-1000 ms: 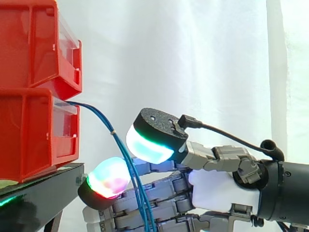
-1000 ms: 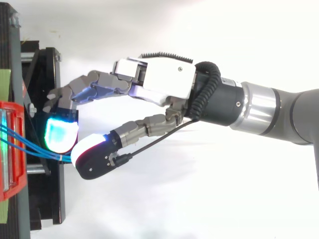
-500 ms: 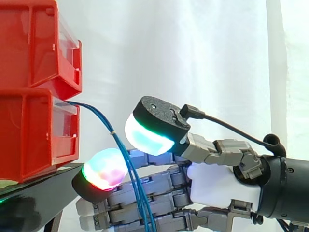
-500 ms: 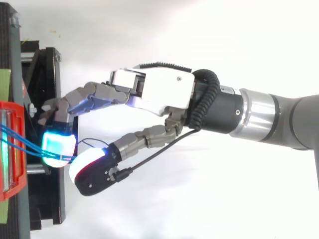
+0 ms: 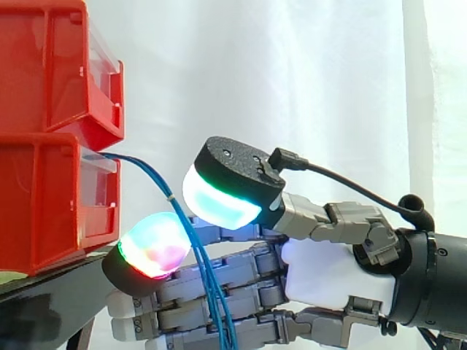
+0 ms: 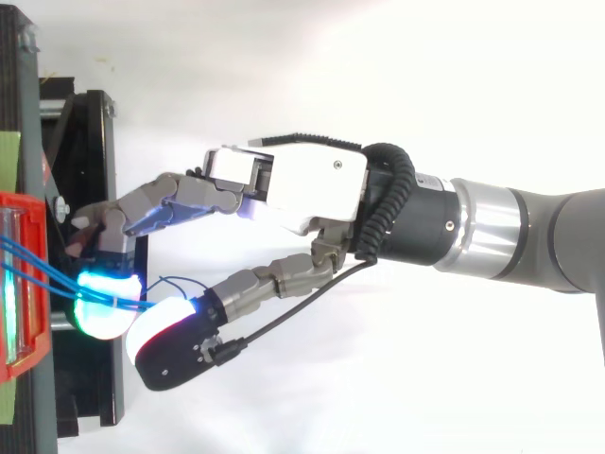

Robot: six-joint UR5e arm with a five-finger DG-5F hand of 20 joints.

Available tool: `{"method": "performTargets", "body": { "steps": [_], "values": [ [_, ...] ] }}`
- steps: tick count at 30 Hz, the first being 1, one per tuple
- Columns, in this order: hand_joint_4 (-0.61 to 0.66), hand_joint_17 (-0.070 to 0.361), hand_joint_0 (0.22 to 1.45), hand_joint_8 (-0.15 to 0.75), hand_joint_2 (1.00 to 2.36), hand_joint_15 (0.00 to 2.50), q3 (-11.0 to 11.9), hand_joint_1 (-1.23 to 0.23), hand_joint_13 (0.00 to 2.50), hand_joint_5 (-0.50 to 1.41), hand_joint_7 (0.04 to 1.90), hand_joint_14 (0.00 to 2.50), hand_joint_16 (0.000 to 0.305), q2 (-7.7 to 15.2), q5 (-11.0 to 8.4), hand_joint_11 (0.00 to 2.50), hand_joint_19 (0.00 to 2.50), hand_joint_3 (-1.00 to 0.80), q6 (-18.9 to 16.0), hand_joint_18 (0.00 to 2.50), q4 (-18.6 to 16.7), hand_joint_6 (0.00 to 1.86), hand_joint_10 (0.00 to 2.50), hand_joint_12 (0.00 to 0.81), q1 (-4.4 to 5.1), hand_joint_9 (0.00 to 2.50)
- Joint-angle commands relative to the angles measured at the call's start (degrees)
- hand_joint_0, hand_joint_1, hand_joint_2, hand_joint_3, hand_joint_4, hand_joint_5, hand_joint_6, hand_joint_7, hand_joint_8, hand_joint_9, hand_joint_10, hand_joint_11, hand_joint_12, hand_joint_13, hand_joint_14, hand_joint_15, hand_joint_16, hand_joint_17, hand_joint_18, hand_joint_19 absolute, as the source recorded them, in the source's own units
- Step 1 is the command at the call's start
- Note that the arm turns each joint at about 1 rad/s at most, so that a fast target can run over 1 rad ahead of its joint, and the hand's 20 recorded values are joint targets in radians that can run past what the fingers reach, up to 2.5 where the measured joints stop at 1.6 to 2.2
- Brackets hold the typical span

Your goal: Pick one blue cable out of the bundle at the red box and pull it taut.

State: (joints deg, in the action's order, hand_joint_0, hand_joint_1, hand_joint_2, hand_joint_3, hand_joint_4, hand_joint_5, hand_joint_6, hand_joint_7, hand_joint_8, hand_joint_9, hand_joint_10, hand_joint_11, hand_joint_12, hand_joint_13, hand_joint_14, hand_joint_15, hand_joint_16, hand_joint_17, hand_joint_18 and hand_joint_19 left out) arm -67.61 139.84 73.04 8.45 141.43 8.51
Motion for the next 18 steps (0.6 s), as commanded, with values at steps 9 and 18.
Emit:
{"method": "performTargets", "body": {
  "steps": [9,18],
  "values": [
    [0.15,0.122,0.61,0.288,1.01,0.14,0.02,-0.73,0.37,-0.21,0.83,0.00,0.054,0.00,0.00,0.21,0.08,-0.37,-0.01,0.33,-0.01,0.89,0.00,0.378,0.01,0.50],
    [0.09,0.119,0.63,0.291,1.01,0.13,0.20,-0.73,0.39,-0.21,0.85,0.00,0.053,0.00,0.00,0.23,0.06,-0.36,-0.01,0.36,-0.01,0.91,0.01,0.377,0.01,0.53]
  ]
}}
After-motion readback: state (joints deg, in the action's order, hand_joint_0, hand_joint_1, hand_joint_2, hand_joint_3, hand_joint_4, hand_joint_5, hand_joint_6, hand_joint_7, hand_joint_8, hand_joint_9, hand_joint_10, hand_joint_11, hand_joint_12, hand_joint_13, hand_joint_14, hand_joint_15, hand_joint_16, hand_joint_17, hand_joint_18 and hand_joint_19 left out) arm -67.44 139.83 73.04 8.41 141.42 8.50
